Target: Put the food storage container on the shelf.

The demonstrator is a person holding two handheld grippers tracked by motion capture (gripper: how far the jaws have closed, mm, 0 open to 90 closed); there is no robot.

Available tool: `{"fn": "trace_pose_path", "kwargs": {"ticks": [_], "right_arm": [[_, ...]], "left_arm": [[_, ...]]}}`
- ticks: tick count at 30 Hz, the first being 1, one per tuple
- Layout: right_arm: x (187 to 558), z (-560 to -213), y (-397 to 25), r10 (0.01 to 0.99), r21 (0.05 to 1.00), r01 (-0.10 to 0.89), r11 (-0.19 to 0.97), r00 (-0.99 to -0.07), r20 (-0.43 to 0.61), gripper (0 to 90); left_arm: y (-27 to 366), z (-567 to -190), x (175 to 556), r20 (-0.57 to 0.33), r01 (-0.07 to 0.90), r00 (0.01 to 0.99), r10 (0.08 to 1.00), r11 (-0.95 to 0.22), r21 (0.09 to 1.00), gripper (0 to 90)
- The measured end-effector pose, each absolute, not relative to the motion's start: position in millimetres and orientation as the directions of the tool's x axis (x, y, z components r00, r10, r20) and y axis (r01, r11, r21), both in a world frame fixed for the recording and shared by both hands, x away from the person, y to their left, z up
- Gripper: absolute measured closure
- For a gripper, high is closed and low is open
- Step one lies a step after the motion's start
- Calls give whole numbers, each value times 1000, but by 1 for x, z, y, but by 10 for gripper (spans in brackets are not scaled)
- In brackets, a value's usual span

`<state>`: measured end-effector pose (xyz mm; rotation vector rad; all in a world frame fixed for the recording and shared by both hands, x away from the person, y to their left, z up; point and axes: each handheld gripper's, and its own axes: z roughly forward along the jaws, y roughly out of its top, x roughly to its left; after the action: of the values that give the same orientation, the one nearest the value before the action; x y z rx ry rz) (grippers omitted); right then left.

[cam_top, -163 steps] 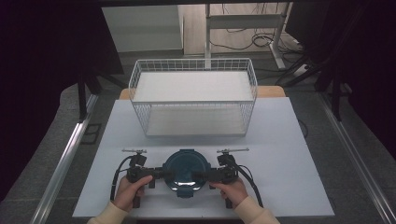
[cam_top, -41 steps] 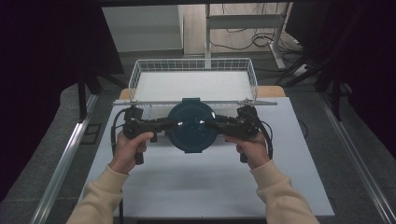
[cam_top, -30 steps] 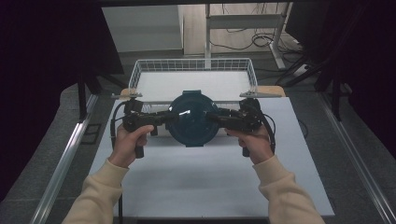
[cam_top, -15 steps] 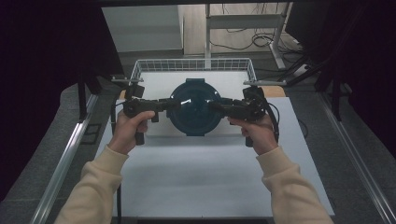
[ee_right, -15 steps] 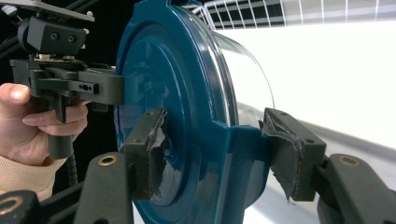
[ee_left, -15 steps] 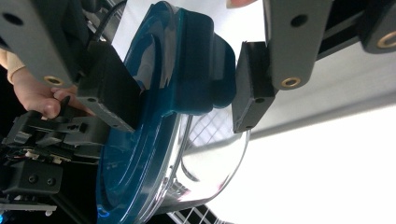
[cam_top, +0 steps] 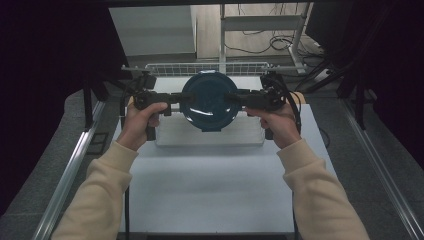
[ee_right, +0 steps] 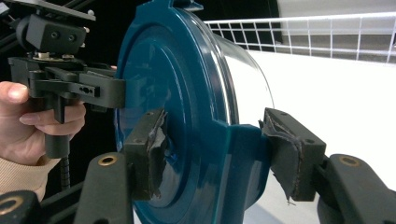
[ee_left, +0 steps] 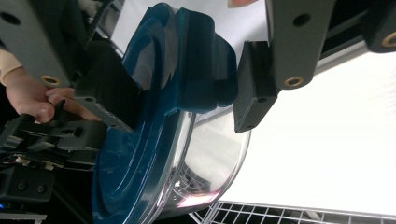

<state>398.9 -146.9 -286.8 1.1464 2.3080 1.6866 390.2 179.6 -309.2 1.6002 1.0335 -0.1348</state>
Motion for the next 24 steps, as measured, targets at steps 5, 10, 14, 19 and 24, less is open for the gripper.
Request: {"fn": "trace_pose_path", "kwargs": {"ticks": [5,10,14,19,24], "right_arm": [[413,-276,-146,600,841,525,130,-716,355,412],[438,-272,-146,596,821,556,129,-705,384,412],[448,-271,-144,594,822,556,121,-704,389,412],[461,-272,-140,601,807,577,125,-692,401,412],[475,-287,-141,606,772,624,123,-664,439,410]], "left_arm": [[179,-302,407,-591,671,604,535,59,739,416],[180,-297,426,-597,686,592,542,51,726,416],[183,-296,437,-615,698,572,542,71,712,416],[185,-301,447,-631,709,558,538,86,700,413],[183,-317,462,-663,743,518,540,101,662,410]]}}
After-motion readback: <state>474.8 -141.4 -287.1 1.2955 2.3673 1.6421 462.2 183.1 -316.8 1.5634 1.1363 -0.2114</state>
